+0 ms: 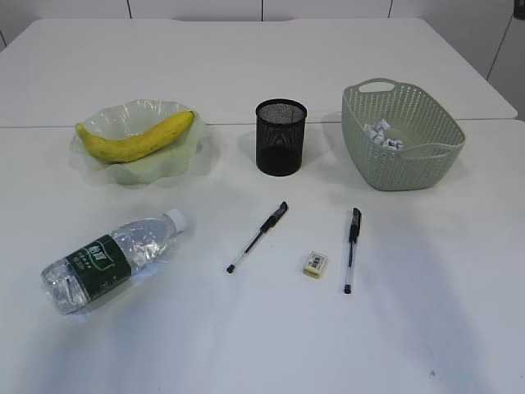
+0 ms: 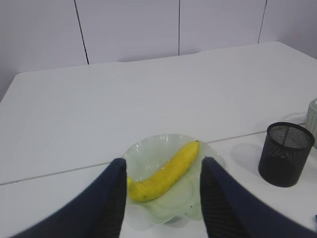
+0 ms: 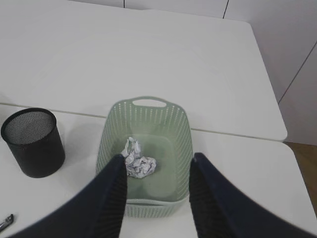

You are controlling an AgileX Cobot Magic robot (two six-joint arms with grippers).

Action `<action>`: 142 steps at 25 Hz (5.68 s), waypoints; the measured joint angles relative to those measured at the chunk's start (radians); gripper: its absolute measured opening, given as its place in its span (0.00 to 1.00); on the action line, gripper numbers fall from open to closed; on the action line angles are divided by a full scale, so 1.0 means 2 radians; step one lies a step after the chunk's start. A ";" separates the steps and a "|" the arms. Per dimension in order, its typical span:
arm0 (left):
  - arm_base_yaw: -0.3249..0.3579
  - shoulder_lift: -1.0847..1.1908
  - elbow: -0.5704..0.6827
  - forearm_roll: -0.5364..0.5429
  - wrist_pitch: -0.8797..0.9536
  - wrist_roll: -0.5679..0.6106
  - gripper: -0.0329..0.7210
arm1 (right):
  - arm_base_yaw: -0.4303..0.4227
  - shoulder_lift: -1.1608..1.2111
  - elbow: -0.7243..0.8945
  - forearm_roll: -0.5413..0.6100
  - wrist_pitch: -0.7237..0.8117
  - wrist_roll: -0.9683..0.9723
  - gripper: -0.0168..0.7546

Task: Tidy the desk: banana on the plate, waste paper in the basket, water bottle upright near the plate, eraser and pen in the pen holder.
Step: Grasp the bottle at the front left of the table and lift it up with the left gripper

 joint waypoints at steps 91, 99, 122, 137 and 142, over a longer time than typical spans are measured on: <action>-0.084 0.025 0.067 0.108 0.097 -0.017 0.50 | 0.000 -0.104 0.221 0.020 -0.067 0.000 0.41; -0.099 0.052 0.067 0.115 0.124 -0.017 0.50 | 0.000 -0.104 0.221 0.020 -0.064 0.000 0.41; -0.185 0.052 0.023 0.121 0.222 0.039 0.50 | 0.000 -0.104 0.221 0.020 -0.063 0.000 0.41; -0.186 0.052 0.023 0.105 0.263 0.039 0.50 | 0.000 -0.104 0.221 0.020 -0.065 0.000 0.41; -0.186 0.052 0.023 0.118 0.265 0.039 0.49 | 0.000 -0.104 0.221 0.020 -0.065 0.000 0.41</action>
